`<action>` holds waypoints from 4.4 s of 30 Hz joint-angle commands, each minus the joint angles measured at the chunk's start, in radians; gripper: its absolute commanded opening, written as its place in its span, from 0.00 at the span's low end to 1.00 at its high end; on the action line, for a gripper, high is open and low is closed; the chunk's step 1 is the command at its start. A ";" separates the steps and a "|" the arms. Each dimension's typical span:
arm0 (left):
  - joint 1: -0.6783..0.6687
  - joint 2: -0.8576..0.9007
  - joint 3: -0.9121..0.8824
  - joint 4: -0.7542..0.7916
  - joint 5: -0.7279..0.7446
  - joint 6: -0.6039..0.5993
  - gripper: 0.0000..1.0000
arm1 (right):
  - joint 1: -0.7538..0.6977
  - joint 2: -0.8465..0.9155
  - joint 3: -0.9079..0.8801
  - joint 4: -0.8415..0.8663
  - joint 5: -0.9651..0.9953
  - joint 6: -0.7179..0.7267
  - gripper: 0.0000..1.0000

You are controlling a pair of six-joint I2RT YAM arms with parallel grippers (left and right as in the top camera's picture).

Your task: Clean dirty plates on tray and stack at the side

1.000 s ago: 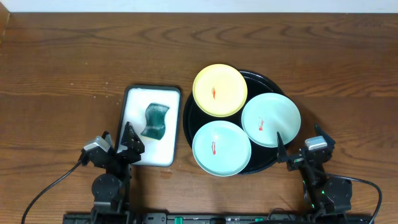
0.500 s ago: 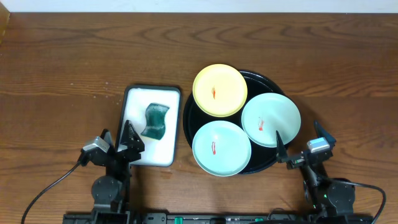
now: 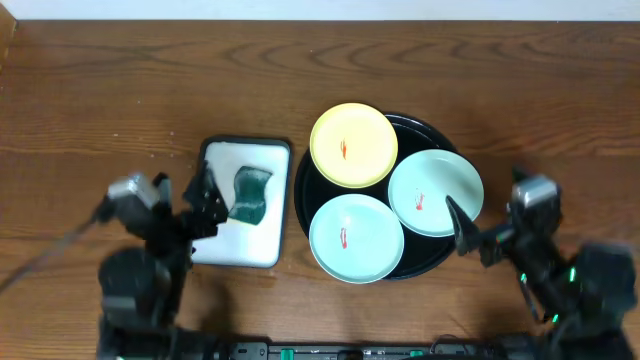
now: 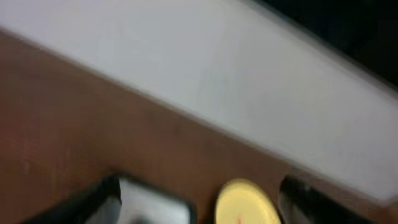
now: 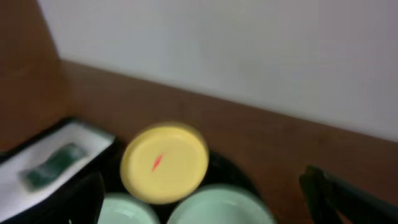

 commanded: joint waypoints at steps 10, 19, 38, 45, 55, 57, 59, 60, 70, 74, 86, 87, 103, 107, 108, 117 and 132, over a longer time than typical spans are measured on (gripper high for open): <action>0.003 0.418 0.326 -0.344 0.090 0.038 0.83 | 0.010 0.607 0.484 -0.408 -0.113 0.045 0.99; 0.003 0.546 0.326 -0.450 0.072 0.033 0.97 | 0.011 0.762 0.484 -0.344 -0.275 0.160 0.92; -0.142 1.023 0.322 -0.419 -0.075 0.165 0.72 | 0.140 0.805 0.484 -0.320 -0.124 0.127 0.91; -0.143 1.159 0.321 -0.286 -0.095 0.173 0.68 | 0.151 0.805 0.484 -0.325 -0.094 0.154 0.86; -0.141 1.323 0.321 -0.248 -0.074 0.173 0.24 | 0.151 0.805 0.484 -0.334 -0.094 0.165 0.84; -0.141 1.314 0.322 -0.248 -0.074 0.173 0.08 | 0.151 0.805 0.484 -0.336 -0.094 0.165 0.84; -0.141 1.292 0.322 -0.252 -0.075 0.173 0.08 | 0.151 0.805 0.484 -0.336 -0.094 0.165 0.85; -0.141 1.276 0.322 -0.256 -0.074 0.173 0.07 | 0.151 0.805 0.484 -0.336 -0.094 0.165 0.85; -0.141 1.062 0.322 -0.299 -0.075 0.173 0.07 | 0.151 0.805 0.484 -0.339 -0.060 0.169 0.84; -0.141 1.062 0.316 -0.300 -0.075 0.173 0.08 | 0.151 0.820 0.480 -0.333 0.054 0.254 0.79; -0.141 1.019 0.403 -0.305 -0.067 0.172 0.07 | 0.150 1.172 0.602 -0.237 0.090 0.235 0.68; -0.142 1.011 0.418 -0.305 -0.067 0.172 0.08 | 0.150 1.205 0.613 -0.212 0.100 0.235 0.68; -0.148 0.969 0.440 -0.288 0.078 0.172 0.07 | 0.155 1.566 0.616 0.087 0.124 0.231 0.22; -0.163 0.970 0.441 -0.242 0.109 0.172 0.08 | 0.154 1.557 0.616 0.071 0.130 0.249 0.01; -0.172 0.970 0.441 -0.228 0.109 0.172 0.07 | 0.154 1.551 0.616 0.061 0.138 0.251 0.01; -0.316 1.011 0.441 -0.031 0.105 0.111 0.07 | 0.171 1.452 0.616 -0.121 0.355 0.304 0.01; -0.430 1.374 0.441 0.407 0.223 -0.325 0.07 | 0.183 1.450 0.616 -0.165 0.354 0.241 0.01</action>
